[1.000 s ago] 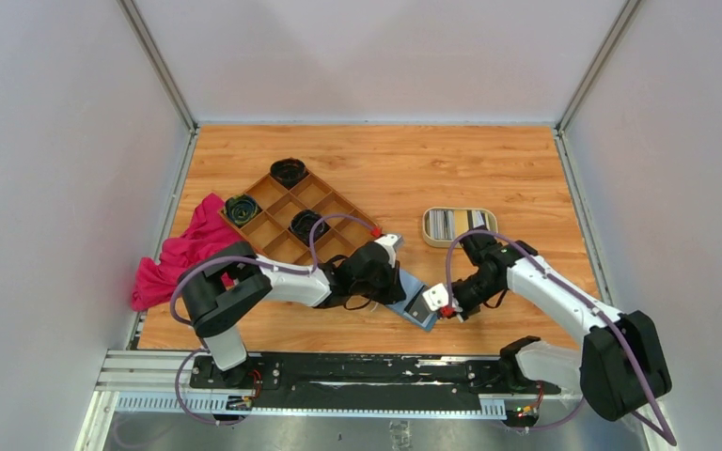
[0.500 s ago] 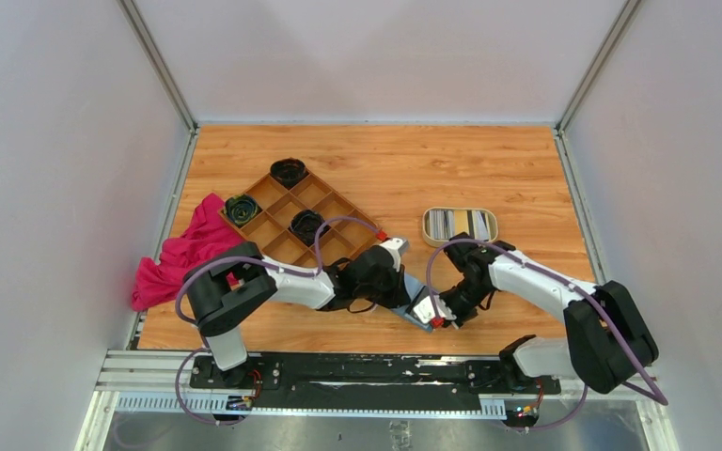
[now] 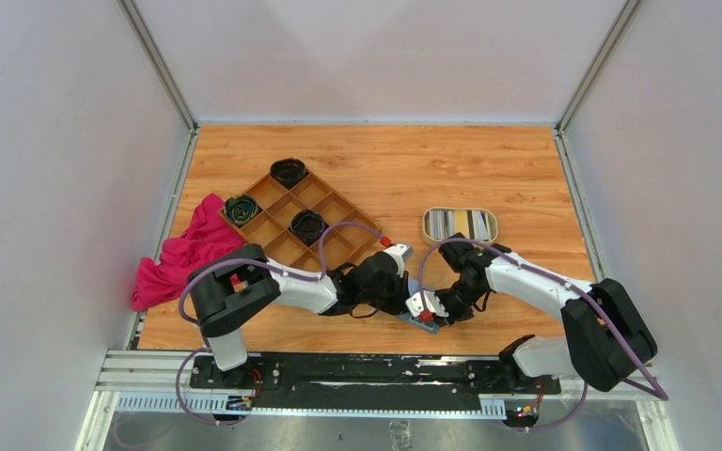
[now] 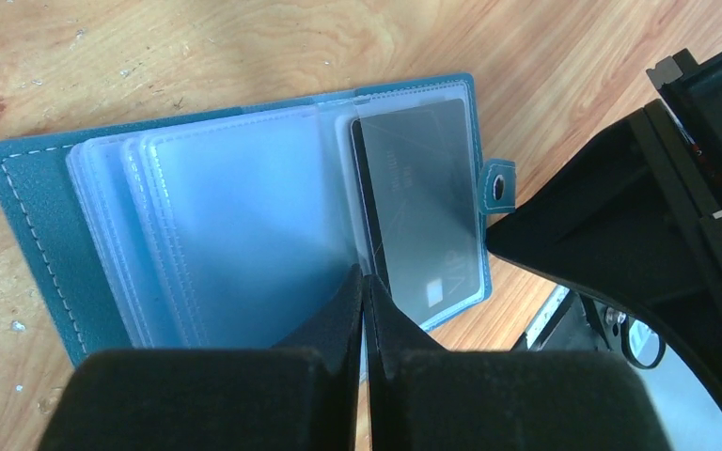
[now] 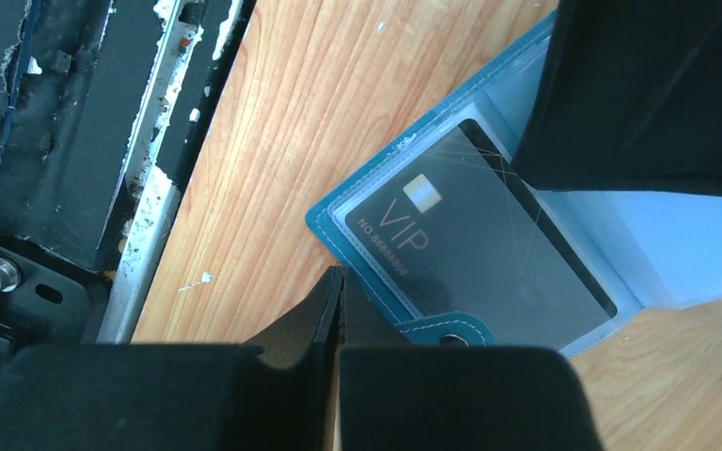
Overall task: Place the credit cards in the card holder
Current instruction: Insert the credit card into the card holder, then pick up the credit card from the storage box.
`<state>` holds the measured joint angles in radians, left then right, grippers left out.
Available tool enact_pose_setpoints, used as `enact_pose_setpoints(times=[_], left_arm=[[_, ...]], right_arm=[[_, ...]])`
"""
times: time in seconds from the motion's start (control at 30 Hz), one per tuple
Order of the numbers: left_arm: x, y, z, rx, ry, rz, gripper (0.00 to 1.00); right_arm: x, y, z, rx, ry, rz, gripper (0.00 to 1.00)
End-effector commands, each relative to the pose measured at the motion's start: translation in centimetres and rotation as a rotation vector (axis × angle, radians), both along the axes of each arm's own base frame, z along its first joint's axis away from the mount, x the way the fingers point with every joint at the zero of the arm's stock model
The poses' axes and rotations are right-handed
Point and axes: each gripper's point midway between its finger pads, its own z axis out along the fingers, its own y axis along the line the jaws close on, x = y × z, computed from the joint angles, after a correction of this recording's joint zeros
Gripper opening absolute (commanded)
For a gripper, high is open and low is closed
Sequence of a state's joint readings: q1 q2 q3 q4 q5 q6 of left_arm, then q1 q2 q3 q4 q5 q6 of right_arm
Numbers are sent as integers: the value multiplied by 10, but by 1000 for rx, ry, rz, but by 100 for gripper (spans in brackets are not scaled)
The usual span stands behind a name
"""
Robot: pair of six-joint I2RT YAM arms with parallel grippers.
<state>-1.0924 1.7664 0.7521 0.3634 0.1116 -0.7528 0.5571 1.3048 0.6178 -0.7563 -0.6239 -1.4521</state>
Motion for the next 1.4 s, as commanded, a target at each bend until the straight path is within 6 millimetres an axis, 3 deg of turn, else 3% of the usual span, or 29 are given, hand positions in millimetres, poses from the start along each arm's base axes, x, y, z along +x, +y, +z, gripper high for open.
enact_pose_setpoints(times=[0.0, 0.27, 0.47, 0.6, 0.73, 0.83, 1.03, 1.23, 1.37], left_arm=[[-17, 3, -15, 48, 50, -38, 0], [-5, 9, -5, 37, 16, 27, 0], [6, 18, 28, -20, -58, 62, 15], [9, 25, 50, -58, -114, 74, 18], [17, 42, 69, -62, -203, 106, 20], [24, 63, 82, -34, -288, 140, 25], [36, 108, 119, -45, -486, 220, 55], [39, 155, 137, -70, -639, 310, 96], [35, 172, 139, -88, -694, 322, 100]], right_arm=[[22, 4, -7, -13, -109, -26, 0], [25, -2, 6, -28, -108, -65, 1], [26, -2, 36, 99, -69, -163, 4], [15, 6, 50, 204, -23, -157, 6], [-16, 19, 62, 317, 80, -65, 9], [-29, 21, 53, 283, 107, 5, 9], [-30, 22, 27, 137, 109, 51, 4], [-24, 22, 7, 30, 76, 54, 0], [-14, 21, -1, -37, 45, 22, 0]])
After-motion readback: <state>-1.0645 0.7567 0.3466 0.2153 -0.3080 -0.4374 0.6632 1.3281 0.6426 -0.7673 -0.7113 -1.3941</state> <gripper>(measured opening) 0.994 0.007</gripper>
